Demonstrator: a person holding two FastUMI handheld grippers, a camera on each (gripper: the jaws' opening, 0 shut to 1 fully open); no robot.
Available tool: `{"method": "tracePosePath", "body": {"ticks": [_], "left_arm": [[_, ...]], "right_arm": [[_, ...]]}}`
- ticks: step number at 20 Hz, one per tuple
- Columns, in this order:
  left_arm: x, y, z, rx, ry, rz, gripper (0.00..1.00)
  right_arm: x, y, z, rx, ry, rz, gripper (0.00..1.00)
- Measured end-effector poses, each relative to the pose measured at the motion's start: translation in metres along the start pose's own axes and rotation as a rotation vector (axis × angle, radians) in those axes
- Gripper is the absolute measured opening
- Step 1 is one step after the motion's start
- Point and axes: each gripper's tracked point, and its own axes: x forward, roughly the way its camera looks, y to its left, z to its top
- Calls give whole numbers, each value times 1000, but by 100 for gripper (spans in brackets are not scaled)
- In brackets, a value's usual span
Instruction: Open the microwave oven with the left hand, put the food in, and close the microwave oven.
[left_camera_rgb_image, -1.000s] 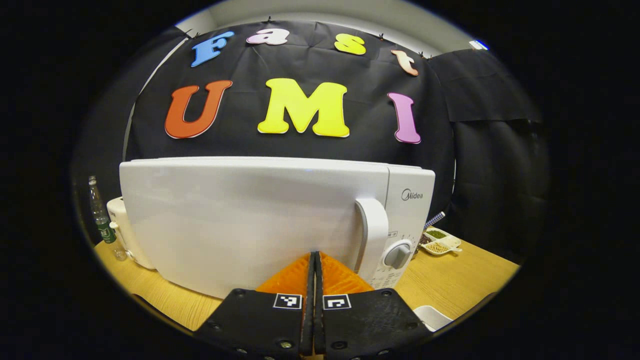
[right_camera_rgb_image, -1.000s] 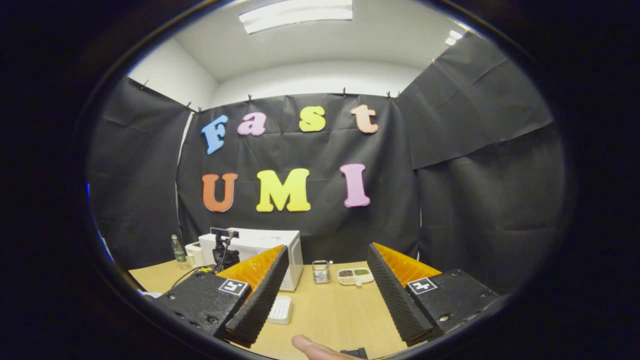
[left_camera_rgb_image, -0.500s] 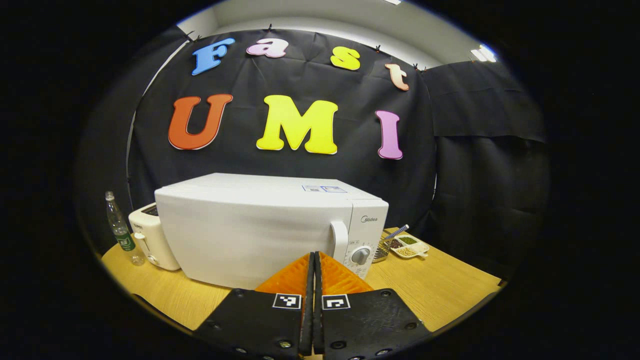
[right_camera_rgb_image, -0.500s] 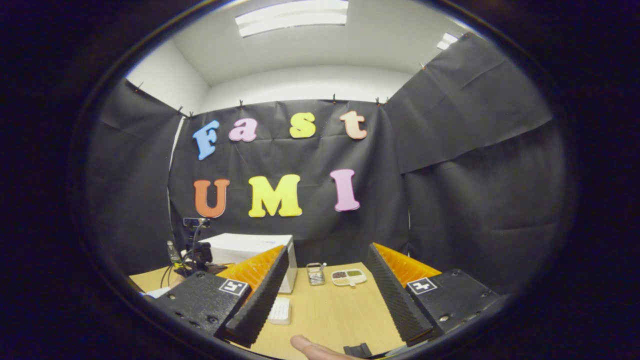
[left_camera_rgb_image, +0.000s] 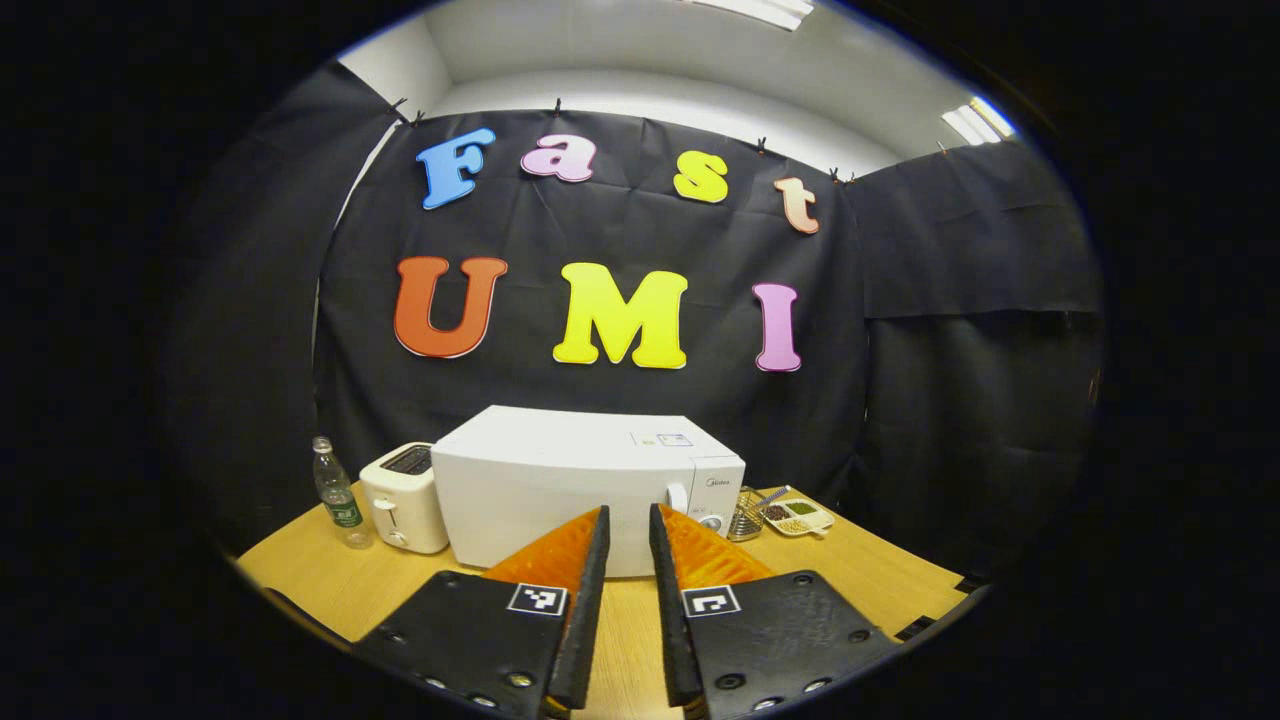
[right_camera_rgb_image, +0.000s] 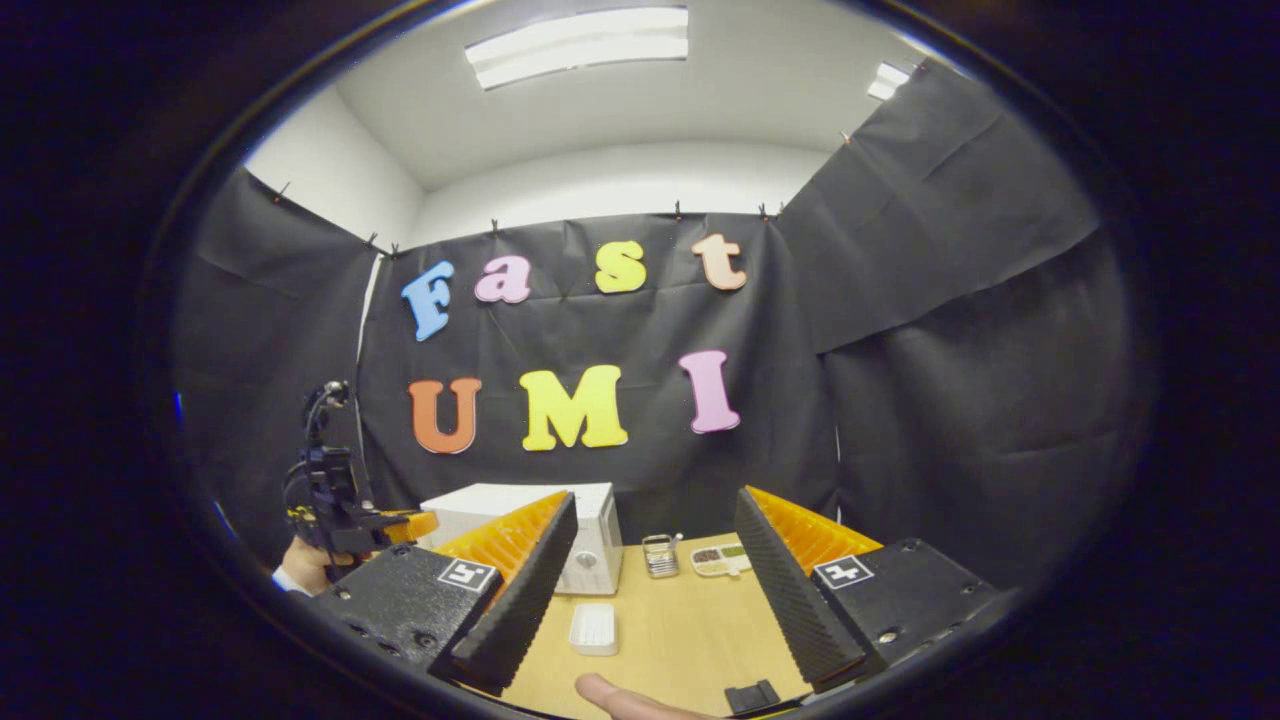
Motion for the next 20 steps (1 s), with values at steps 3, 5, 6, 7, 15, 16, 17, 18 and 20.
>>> {"method": "tracePosePath", "body": {"ticks": [3,5,6,7,15,16,17,18,20], "left_arm": [[-31,4,17,39,-3,75,70],[-49,11,24,102,3,146,94],[-58,13,27,124,5,181,94],[-68,11,29,136,14,198,94],[-146,-7,57,80,-68,207,95],[-154,-7,61,61,-83,215,95],[-161,-11,62,37,-86,206,88],[-167,-15,65,21,-94,195,85],[-172,-17,74,25,-123,184,92]], "right_arm": [[1,13,-2,-12,5,13,100],[1,20,-3,-15,7,16,100],[1,22,-3,-17,8,16,90],[1,26,-2,-23,6,24,100],[0,27,-1,-27,-5,7,100],[0,25,0,-26,-3,0,100],[0,22,-1,-28,2,-7,100],[1,20,-2,-31,6,-15,100],[0,19,-1,-38,10,-18,100]]}}
